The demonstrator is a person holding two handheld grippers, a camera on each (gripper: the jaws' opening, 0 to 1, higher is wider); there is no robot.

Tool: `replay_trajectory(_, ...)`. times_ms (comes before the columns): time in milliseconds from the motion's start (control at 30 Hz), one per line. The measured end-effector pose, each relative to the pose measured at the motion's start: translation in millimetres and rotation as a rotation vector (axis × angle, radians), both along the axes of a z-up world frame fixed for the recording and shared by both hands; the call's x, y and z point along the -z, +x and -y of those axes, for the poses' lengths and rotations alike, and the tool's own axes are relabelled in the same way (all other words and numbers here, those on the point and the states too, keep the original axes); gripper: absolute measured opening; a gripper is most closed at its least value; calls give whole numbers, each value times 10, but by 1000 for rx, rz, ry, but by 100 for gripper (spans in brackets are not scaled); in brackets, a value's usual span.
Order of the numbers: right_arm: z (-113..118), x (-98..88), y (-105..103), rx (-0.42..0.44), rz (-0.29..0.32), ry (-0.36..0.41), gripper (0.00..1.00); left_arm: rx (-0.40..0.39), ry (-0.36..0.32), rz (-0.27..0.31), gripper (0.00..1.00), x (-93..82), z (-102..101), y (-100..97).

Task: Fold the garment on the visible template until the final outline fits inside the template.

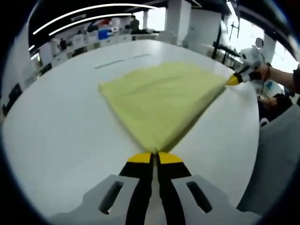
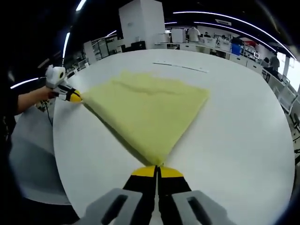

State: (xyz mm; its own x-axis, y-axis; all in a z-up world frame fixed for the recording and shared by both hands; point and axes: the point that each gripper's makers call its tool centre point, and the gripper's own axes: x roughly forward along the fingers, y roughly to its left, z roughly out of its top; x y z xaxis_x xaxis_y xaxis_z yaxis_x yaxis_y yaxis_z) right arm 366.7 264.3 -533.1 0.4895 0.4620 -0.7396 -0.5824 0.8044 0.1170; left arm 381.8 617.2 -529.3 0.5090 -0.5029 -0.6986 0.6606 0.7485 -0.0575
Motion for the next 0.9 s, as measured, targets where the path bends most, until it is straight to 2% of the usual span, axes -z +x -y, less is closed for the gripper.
replay_trajectory(467,-19,-23,-92,13,-10,9,0,6,-4,-24,0,14,-22,-109)
replay_trajectory(533,-27,-14,-99,50,-35,27,0,-33,-24,-29,0,4,-40,-94)
replay_trajectory(600,-36,-8,-90,88,-60,60,0,-81,-78,-46,1,-8,-48,-79)
replay_trajectory(667,-28,-6,-68,100,-56,63,0,-102,-98,-63,4,0,-71,-75)
replay_trajectory(800,-45,-31,-64,104,-53,71,0,-137,-139,-55,14,-50,-88,-42)
replay_trajectory(900,-36,-73,-39,131,-41,88,6,-155,-157,-51,20,-80,-86,-30)
